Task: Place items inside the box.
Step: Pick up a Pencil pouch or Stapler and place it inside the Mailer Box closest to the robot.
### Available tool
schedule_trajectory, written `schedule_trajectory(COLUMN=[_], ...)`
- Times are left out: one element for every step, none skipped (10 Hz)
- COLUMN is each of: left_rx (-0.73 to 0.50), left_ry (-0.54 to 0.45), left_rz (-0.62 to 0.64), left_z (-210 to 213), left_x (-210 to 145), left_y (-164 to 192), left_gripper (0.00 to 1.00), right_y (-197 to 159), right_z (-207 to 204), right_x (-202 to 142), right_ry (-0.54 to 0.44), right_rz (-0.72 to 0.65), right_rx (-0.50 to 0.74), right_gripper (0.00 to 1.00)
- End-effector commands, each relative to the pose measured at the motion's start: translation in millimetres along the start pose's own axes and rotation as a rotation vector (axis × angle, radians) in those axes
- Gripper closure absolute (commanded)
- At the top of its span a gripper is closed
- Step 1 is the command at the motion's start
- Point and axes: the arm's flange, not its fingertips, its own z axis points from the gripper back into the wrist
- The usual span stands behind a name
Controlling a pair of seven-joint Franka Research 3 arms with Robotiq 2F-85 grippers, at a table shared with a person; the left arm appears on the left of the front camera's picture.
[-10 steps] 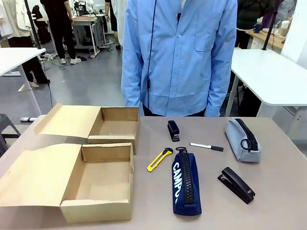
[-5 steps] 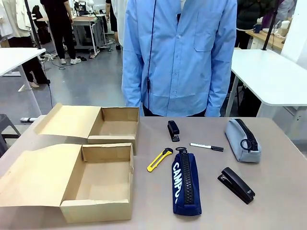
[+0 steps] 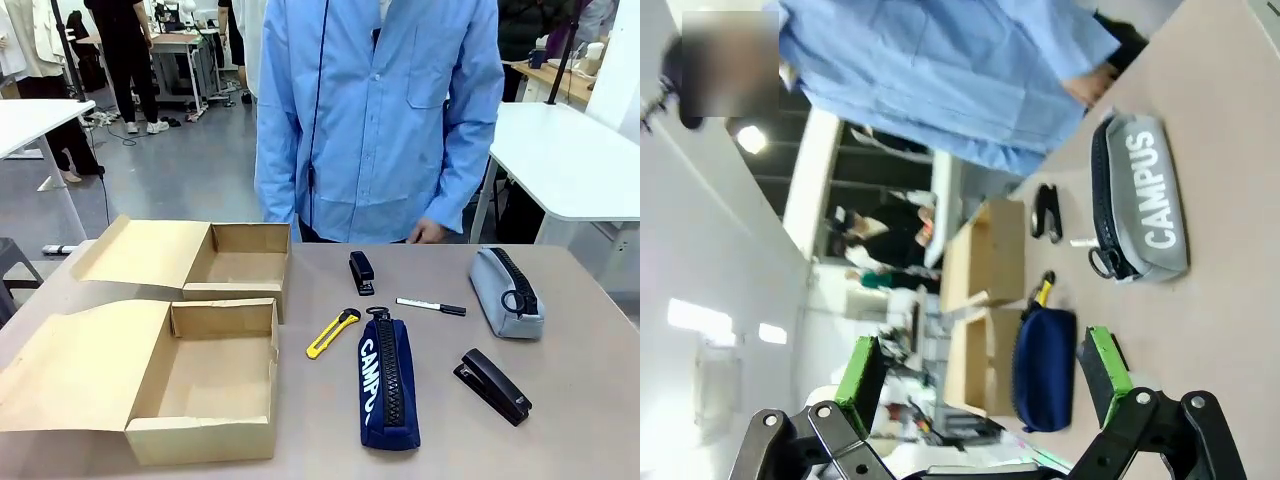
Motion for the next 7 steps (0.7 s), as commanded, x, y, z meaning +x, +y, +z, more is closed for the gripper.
schedule_trajectory(left_rx=[-0.015, -0.015, -0.015, -0.015, -0.015, -0.015, -0.015], left_ry=[0.001, 0.001, 0.001, 0.001, 0.001, 0.001, 0.001], left_rz=[-0.021, -0.021, -0.021, -0.021, -0.021, -0.021, -0.021], left_z=[0, 0, 0, 0, 0, 0, 0], left_x=[1, 1, 1, 1, 1, 1, 1], left_y=[0, 0, 0, 0, 0, 0, 0], left_gripper=[0.00, 0.00, 0.00, 0.00, 0.00, 0.00, 0.00], right_y=[38, 52, 54, 39, 15, -9, -33], right_z=[-66, -97, -91, -60, -22, 19, 54], right_x=[-18, -23, -12, 10, 17, 11, -1], right_ry=[0.165, 0.238, 0.241, 0.242, 0.202, 0.206, 0.166], right_rz=[0.172, 0.240, 0.222, 0.083, 0.001, -0.035, -0.072], right_rx=[-0.117, -0.174, -0.136, -0.014, -0.009, 0.009, 0.042], right_gripper=[0.00, 0.00, 0.00, 0.00, 0.00, 0.00, 0.00])
